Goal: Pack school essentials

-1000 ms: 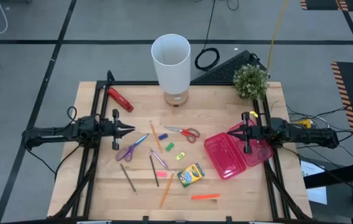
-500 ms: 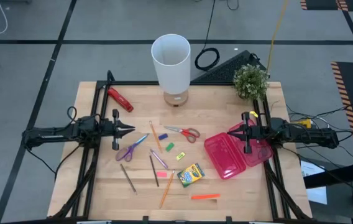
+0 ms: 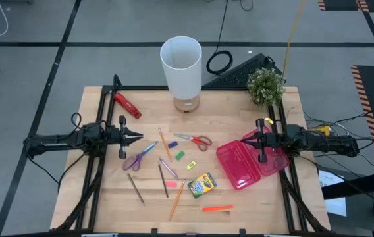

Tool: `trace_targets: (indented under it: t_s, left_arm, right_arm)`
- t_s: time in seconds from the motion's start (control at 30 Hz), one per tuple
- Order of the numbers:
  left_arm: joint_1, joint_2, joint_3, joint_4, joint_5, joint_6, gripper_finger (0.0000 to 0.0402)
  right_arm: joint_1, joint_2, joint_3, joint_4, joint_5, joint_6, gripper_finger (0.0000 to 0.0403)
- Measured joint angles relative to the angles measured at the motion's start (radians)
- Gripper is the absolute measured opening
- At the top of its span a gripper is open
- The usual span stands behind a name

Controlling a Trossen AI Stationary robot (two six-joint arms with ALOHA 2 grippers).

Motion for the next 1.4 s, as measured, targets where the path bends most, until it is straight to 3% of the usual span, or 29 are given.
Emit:
trace_targets:
  t_s: [0.73,1.1,1.2,1.4]
  left_arm:
    - [0.000,0.000,-0.001,0.020,-0.006,-0.012,0.0042]
    - [-0.004,0.000,-0.001,0.066,0.001,-0.216,0.0033]
    - [-0.013,0.000,0.022,0.056,0.013,-0.224,0.0007]
    - [-0.019,0.010,0.141,-0.041,-0.002,-0.284,0.0002]
  right_arm:
    - [0.000,0.000,0.000,0.000,0.000,0.000,0.0000]
    - [0.000,0.000,0.000,0.000,0.000,0.000,0.0000]
    - [0.000,0.000,0.000,0.000,0.000,0.000,0.0000]
    - [0.000,0.000,0.000,0.000,0.000,0.000,0.0000]
